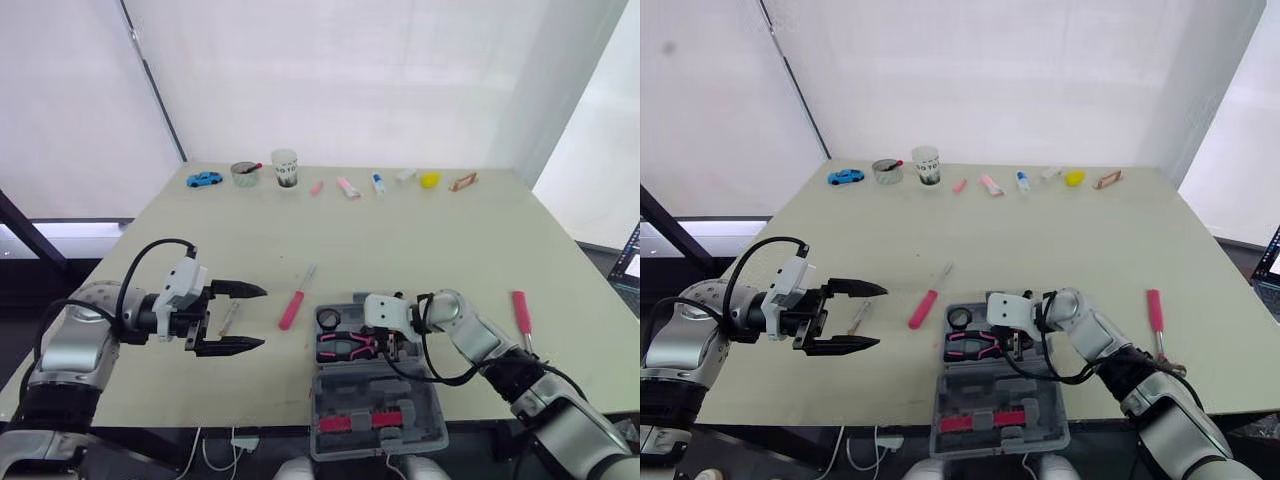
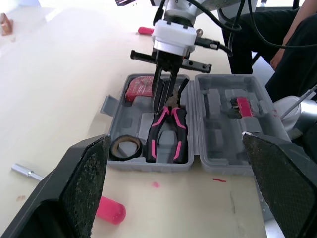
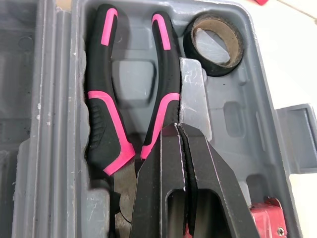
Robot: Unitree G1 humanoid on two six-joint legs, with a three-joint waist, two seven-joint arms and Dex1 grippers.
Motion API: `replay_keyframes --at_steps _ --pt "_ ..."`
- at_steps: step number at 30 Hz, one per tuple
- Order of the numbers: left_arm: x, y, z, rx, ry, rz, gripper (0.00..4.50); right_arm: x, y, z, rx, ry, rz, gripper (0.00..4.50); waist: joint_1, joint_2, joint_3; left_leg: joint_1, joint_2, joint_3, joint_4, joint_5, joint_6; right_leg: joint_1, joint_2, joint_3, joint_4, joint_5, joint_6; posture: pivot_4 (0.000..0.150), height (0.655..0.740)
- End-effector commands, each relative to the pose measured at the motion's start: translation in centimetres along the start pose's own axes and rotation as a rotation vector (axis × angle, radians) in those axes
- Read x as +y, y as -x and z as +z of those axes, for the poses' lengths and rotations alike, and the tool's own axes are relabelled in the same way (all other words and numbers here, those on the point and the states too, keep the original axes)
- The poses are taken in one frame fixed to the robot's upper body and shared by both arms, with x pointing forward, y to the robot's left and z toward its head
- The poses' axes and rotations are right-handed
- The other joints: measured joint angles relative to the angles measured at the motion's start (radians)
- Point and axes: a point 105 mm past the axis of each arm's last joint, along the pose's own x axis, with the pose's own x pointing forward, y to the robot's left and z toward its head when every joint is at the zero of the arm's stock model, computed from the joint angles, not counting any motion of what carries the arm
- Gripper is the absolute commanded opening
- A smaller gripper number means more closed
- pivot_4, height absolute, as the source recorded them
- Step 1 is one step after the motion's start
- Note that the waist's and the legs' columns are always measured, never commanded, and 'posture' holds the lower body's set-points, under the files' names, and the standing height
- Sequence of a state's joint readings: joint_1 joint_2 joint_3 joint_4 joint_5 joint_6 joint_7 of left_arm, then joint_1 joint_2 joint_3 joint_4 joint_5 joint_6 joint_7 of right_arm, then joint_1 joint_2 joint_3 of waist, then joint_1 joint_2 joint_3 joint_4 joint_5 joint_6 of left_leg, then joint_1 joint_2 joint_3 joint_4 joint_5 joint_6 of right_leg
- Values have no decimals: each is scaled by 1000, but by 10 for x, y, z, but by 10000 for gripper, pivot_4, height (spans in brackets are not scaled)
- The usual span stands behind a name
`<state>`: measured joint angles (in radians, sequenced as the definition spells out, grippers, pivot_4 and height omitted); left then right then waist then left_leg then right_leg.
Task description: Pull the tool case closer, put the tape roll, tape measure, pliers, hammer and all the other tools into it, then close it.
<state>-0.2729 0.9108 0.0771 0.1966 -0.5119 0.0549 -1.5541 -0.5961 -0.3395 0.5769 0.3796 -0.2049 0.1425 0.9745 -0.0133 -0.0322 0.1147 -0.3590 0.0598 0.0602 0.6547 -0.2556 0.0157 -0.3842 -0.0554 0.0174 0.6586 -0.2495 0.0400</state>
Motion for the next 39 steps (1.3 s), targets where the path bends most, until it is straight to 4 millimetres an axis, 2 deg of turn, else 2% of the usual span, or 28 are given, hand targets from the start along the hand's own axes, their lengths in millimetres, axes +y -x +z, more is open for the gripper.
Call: replay_keyframes --at_steps 1,5,9,13,17,20,24,26,29,31,33,35,37,39 --pt "1 4 4 -4 -22 -3 45000 55 -19 -67 207 -174 145 431 -3 0 -2 0 0 0 0 0 0 0 -1 0 0 0 0 1500 7400" --pt "2 4 -2 -22 6 47 45000 32 -16 -31 -1 -235 41 431 -7 0 -2 0 2 0 -2 0 0 -2 -4 -1 1 0 0 1500 7400" --pt "5 1 -7 -67 31 109 45000 14 -4 -1 -107 -212 -10 431 -8 1 -1 -10 2 3 -5 3 5 -13 3 -1 2 2 -8 1500 7400" --pt "6 -2 -9 -72 47 129 45000 2 7 11 -152 -237 -55 431 -9 3 4 -27 1 3 -5 3 5 -29 7 0 3 2 -9 1500 7400" --pt "11 -3 -9 -89 55 157 45000 -15 22 27 -238 -274 -139 431 -5 7 15 -30 1 5 -5 3 5 -30 9 -2 3 2 -9 1500 7400" --pt "12 -2 -10 -91 59 173 45000 -21 31 34 -298 -316 -179 431 -3 6 21 -39 1 4 -3 3 5 -38 9 -3 3 4 -6 1500 7400" --pt "17 1 -6 -120 64 227 45000 -38 62 37 -454 -338 -338 431 -2 5 28 -41 1 4 -3 3 5 -39 8 -3 2 4 -5 1500 7400" --pt "20 4 -5 -141 70 272 45000 -41 83 33 -518 -341 -427 431 0 5 31 -41 1 4 -3 3 5 -39 8 -3 1 4 -5 1500 7400" --pt "23 9 -3 -193 92 382 45000 -35 115 13 -537 -357 -574 431 4 5 32 -43 1 2 -3 3 5 -38 8 -5 0 4 -4 1500 7400" --pt "18 12 -6 -204 105 425 45000 -31 132 5 -560 -365 -661 431 -1 4 33 -43 0 3 -4 3 5 -38 7 -5 -2 4 -4 1500 7400" --pt "11 15 -12 -213 119 489 45000 -23 150 -11 -558 -405 -737 431 -8 4 34 -43 0 4 -4 2 4 -38 7 -3 -1 4 -3 1500 7400" --pt "3 21 -22 -213 146 569 45000 -8 168 -33 -529 -441 -809 5404 -7 4 34 -41 0 4 -4 2 4 -38 7 -3 -1 4 -3 1500 7400" --pt "-3 25 -28 -208 166 619 45000 3 179 -43 -520 -464 -846 12256 -3 4 34 -41 0 4 -5 2 4 -38 7 -3 -1 4 -3 1500 7400" --pt "-9 29 -33 -205 181 664 45000 14 189 -53 -501 -489 -876 22970 -2 4 34 -41 0 3 -5 2 4 -37 7 -3 -1 4 -4 1500 7400"
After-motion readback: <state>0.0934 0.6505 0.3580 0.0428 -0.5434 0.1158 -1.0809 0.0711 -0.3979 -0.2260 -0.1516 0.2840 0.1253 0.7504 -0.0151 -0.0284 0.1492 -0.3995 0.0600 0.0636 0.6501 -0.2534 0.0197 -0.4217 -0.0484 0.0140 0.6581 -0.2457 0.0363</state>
